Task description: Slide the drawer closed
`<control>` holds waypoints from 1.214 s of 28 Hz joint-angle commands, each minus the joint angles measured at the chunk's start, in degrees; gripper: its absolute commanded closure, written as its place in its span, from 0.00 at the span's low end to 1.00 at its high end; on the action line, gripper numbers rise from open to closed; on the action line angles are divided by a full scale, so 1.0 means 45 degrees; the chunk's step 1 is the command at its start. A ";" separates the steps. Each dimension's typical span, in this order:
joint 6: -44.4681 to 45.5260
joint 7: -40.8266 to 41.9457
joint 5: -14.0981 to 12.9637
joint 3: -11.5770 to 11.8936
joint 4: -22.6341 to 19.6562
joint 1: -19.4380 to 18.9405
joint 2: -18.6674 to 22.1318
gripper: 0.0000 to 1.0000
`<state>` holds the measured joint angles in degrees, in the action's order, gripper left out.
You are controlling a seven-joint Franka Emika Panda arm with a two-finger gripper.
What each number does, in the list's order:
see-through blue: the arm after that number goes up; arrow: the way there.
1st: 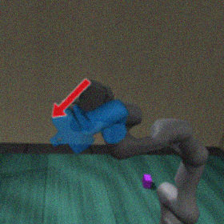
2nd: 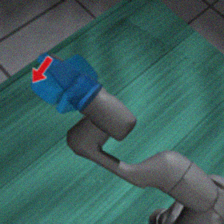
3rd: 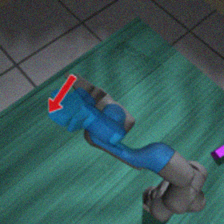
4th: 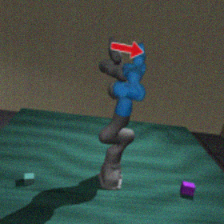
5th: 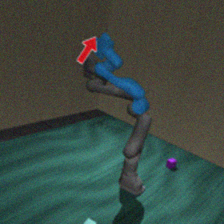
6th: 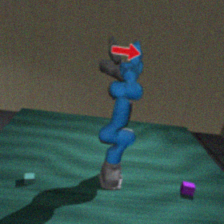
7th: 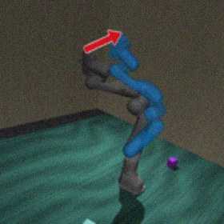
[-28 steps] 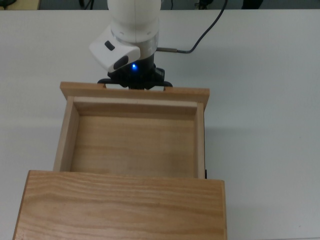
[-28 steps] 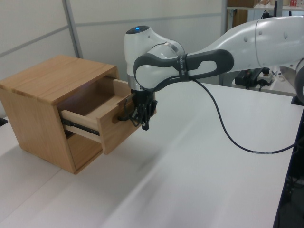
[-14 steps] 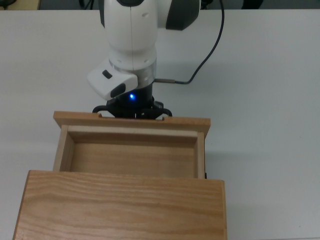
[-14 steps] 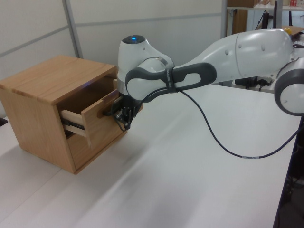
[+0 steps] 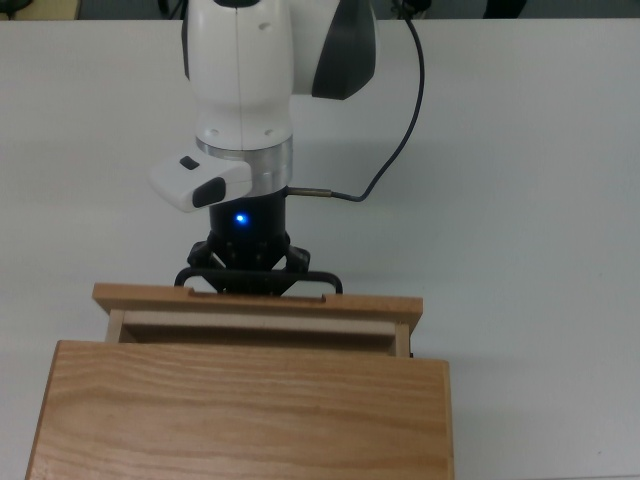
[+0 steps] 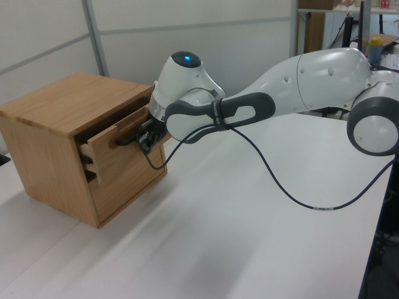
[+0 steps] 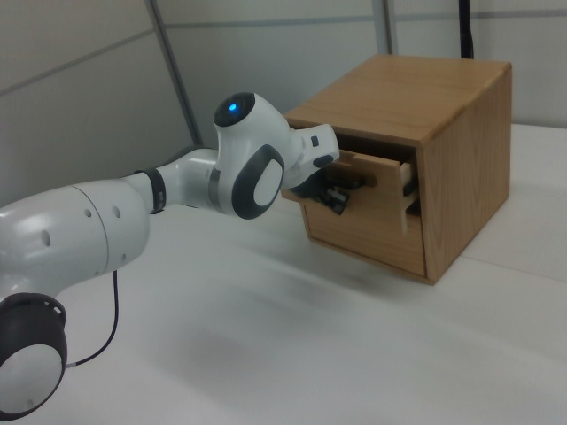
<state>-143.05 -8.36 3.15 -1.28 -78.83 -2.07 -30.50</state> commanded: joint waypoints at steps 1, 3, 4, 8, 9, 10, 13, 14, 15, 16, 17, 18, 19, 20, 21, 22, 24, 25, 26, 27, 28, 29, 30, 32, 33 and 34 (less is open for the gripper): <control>-0.1666 -0.0213 0.0023 0.0089 0.0370 0.0147 -0.0391 1.00; -0.2174 -0.0232 0.0003 0.0089 0.0351 0.0186 -0.0410 1.00; -0.2389 -0.0232 -0.0016 0.0089 0.0331 0.0206 -0.0430 1.00; -0.3171 -0.0213 0.0023 0.0089 0.0253 0.0303 -0.0508 1.00; -0.3328 -0.0213 0.0023 0.0089 0.0253 0.0304 -0.0605 1.00; -0.3638 -0.0193 0.0042 0.0089 0.0253 0.0323 -0.0702 1.00; -0.3992 -0.0135 0.0062 0.0108 0.0253 0.0323 -0.0878 1.00; -0.4090 -0.0115 0.0081 0.0108 0.0253 0.0323 -0.0937 1.00; -0.4362 -0.0115 0.0178 0.0108 0.0253 0.0323 -0.1015 1.00; -0.4538 -0.0115 0.0199 0.0108 0.0253 0.0323 -0.1055 1.00; -0.4733 -0.0134 0.0218 0.0089 0.0253 0.0323 -0.1152 1.00; -0.4929 -0.0135 0.0218 0.0108 0.0253 0.0323 -0.1230 1.00; -0.5066 -0.0135 0.0218 0.0108 0.0253 0.0323 -0.1250 1.00; -0.5106 -0.0135 0.0238 0.0108 0.0253 0.0323 -0.1250 1.00; -0.5087 -0.0135 0.0218 0.0089 0.0234 0.0323 -0.1250 1.00; -0.5087 -0.0135 0.0218 0.0089 0.0233 0.0323 -0.1231 1.00; -0.5009 -0.0174 0.0199 0.0108 0.0214 0.0323 -0.1211 1.00; -0.4970 -0.0174 0.0199 0.0108 0.0195 0.0323 -0.1192 1.00; -0.4622 -0.0154 0.0199 0.0108 -0.0018 0.0323 -0.1037 1.00; -0.4347 -0.0154 0.0199 0.0108 -0.0156 0.0323 -0.0900 1.00; -0.4035 -0.0135 0.0199 0.0089 -0.0273 0.0323 -0.0763 1.00; -0.3704 -0.0115 0.0199 0.0089 -0.0371 0.0323 -0.0607 1.00; -0.3352 -0.0115 0.0218 0.0089 -0.0449 0.0323 -0.0470 1.00; -0.2200 -0.0115 0.0218 0.0089 -0.0742 0.0304 -0.0002 1.00; -0.1790 -0.0115 0.0218 0.0089 -0.0821 0.0304 0.0154 1.00; -0.1419 -0.0096 0.0218 0.0070 -0.0899 0.0284 0.0311 1.00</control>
<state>-157.21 -8.36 3.33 -1.26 -79.08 -0.38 -34.12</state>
